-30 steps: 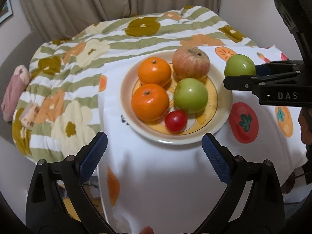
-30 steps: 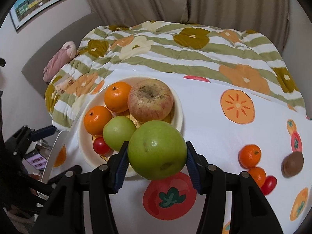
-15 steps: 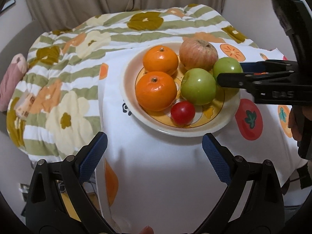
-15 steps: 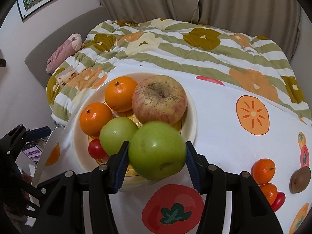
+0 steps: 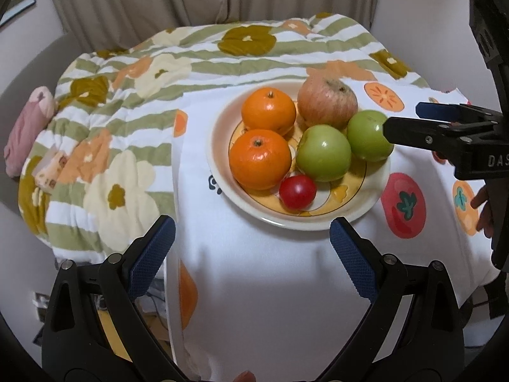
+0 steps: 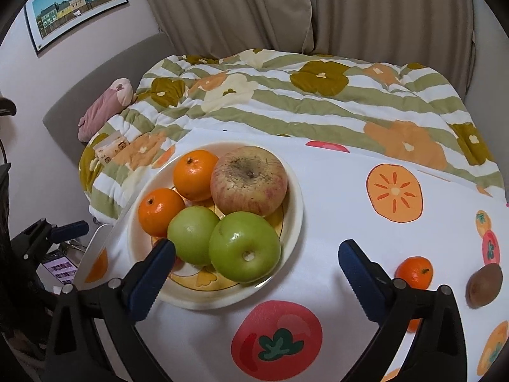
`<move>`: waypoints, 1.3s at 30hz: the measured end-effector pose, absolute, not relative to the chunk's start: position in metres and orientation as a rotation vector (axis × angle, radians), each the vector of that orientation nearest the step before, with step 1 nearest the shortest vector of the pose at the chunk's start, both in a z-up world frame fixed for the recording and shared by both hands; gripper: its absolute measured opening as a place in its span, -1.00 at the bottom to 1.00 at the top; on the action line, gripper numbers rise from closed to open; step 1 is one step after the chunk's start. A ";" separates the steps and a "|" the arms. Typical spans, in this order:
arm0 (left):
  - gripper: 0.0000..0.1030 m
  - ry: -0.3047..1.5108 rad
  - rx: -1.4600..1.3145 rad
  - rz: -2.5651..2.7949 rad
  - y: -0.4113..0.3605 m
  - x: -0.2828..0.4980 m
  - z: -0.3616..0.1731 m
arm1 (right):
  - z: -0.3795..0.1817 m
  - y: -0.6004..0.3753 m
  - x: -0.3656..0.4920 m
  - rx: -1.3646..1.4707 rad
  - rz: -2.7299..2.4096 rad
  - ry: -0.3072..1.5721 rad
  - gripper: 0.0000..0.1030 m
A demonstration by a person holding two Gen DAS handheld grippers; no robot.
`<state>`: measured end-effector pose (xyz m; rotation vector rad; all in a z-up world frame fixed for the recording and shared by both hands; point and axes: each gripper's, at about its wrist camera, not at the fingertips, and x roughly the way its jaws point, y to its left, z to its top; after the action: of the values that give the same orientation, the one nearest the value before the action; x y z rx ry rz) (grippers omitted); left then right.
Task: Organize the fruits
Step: 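Open the right tool and withdraw both tools toward the remaining fruits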
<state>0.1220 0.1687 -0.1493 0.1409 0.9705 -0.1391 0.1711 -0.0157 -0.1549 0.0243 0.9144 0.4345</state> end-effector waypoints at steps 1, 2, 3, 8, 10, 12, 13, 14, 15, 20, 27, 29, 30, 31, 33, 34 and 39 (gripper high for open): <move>0.99 0.967 0.140 -0.134 0.168 0.121 -0.147 | -0.152 -0.017 0.170 0.025 0.434 0.909 0.99; 0.99 0.962 0.137 -0.128 0.167 0.119 -0.144 | -0.150 -0.018 0.168 0.025 0.431 0.905 0.99; 0.99 0.957 0.132 -0.123 0.166 0.116 -0.140 | -0.146 -0.021 0.164 0.029 0.432 0.902 0.99; 0.99 0.936 0.115 -0.095 0.158 0.105 -0.123 | -0.130 -0.034 0.151 0.048 0.447 0.893 0.99; 0.99 0.926 0.111 -0.084 0.151 0.100 -0.116 | -0.123 -0.042 0.144 0.043 0.453 0.888 0.99; 0.99 0.916 0.107 -0.077 0.144 0.095 -0.109 | -0.116 -0.051 0.138 0.031 0.453 0.883 0.99; 0.99 0.910 0.103 -0.075 0.140 0.093 -0.106 | -0.113 -0.054 0.136 0.028 0.452 0.881 0.99; 0.99 0.903 0.099 -0.074 0.134 0.090 -0.102 | -0.109 -0.061 0.132 0.026 0.453 0.877 0.99; 0.99 0.899 0.096 -0.073 0.129 0.088 -0.099 | -0.107 -0.065 0.129 0.026 0.453 0.875 0.99; 0.99 0.871 0.083 -0.086 0.095 0.077 -0.086 | -0.092 -0.104 0.115 0.028 0.438 0.857 0.99; 0.99 0.851 0.087 -0.118 0.044 0.068 -0.081 | -0.085 -0.164 0.097 0.006 0.392 0.849 0.99; 0.99 0.850 0.089 -0.129 0.026 0.067 -0.082 | -0.086 -0.182 0.093 0.012 0.378 0.853 0.99; 0.99 0.849 0.090 -0.132 0.021 0.067 -0.083 | -0.087 -0.191 0.092 0.016 0.373 0.855 0.99; 0.99 0.850 0.090 -0.138 0.013 0.066 -0.084 | -0.087 -0.198 0.090 0.018 0.367 0.857 0.99; 0.99 0.851 0.090 -0.149 -0.002 0.066 -0.088 | -0.090 -0.213 0.090 0.024 0.353 0.866 0.99; 0.99 0.852 0.090 -0.153 -0.009 0.067 -0.089 | -0.092 -0.220 0.090 0.029 0.349 0.871 0.99; 0.99 0.860 0.086 -0.162 -0.039 0.074 -0.099 | -0.104 -0.252 0.091 0.054 0.311 0.891 0.99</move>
<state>0.0740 -0.0393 -0.0993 0.0858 0.8603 -0.1618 0.0913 -0.2524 -0.1037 0.0536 0.8914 0.3112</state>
